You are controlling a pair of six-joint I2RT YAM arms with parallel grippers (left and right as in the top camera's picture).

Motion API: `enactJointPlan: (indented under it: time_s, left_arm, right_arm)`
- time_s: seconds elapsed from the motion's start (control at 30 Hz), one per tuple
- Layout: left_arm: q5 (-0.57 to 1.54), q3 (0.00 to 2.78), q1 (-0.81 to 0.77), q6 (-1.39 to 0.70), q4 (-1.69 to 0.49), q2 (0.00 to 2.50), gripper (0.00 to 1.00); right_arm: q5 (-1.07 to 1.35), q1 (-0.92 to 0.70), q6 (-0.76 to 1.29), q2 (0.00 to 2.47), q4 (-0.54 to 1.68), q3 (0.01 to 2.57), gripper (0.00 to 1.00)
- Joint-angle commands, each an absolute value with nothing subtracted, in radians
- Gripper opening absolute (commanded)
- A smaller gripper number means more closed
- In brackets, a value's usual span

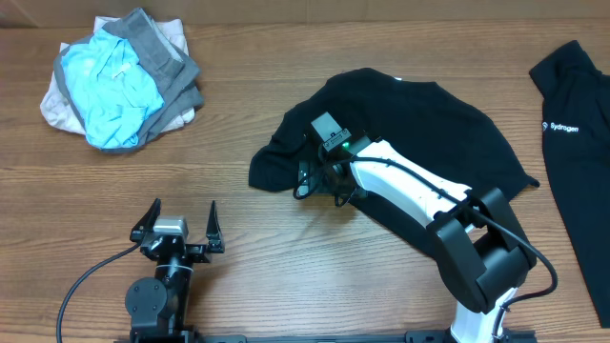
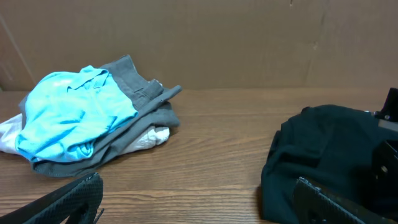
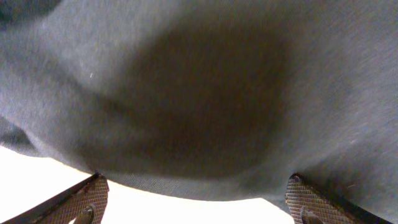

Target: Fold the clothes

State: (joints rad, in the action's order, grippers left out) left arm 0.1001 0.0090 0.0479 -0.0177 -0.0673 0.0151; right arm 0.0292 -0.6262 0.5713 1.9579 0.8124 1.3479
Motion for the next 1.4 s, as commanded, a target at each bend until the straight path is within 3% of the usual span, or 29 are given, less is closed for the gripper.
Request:
enactJointPlan:
  time_s: [0.0, 0.13, 0.3, 0.43, 0.53, 0.8, 1.27, 1.3, 1.33, 1.37]
  left_arm:
    - [0.097, 0.005, 0.052, 0.004, -0.068, 0.004, 1.0]
    - [0.097, 0.005, 0.052, 0.004, -0.068, 0.004, 1.0]
    - [0.097, 0.005, 0.052, 0.004, -0.068, 0.004, 1.0]
    - [0.097, 0.005, 0.052, 0.004, -0.068, 0.004, 1.0]
    - [0.097, 0.005, 0.052, 0.004, -0.068, 0.004, 1.0]
    - [0.097, 0.005, 0.052, 0.004, -0.068, 0.004, 1.0]
    - [0.097, 0.005, 0.052, 0.004, -0.068, 0.004, 1.0]
    - [0.097, 0.005, 0.052, 0.004, -0.068, 0.004, 1.0]
    - [0.097, 0.005, 0.052, 0.004, -0.068, 0.004, 1.0]
    - [0.097, 0.005, 0.052, 0.004, -0.068, 0.004, 1.0]
  right_arm:
    - [-0.03, -0.628, 0.576, 1.971, 0.789, 1.348, 0.96]
    - [-0.066, -0.628, 0.573, 2.011, 0.764, 1.348, 0.95]
    - [-0.175, -0.628, 0.574, 2.025, 0.761, 1.348, 0.78]
    - [-0.202, -0.622, 0.575, 2.024, 0.745, 1.349, 0.39]
    - [-0.202, -0.609, 0.577, 2.024, 0.745, 1.352, 0.04]
    - [-0.204, -0.593, 0.603, 1.923, 0.846, 1.398, 0.04]
    - [-0.38, -0.57, 0.757, 1.37, 1.23, 1.448, 0.04]
    - [-0.38, -0.569, 0.757, 1.348, 1.246, 1.448, 0.07]
    - [-0.38, -0.569, 0.757, 1.327, 1.265, 1.448, 0.29]
    - [-0.376, -0.569, 0.757, 1.315, 1.279, 1.448, 0.75]
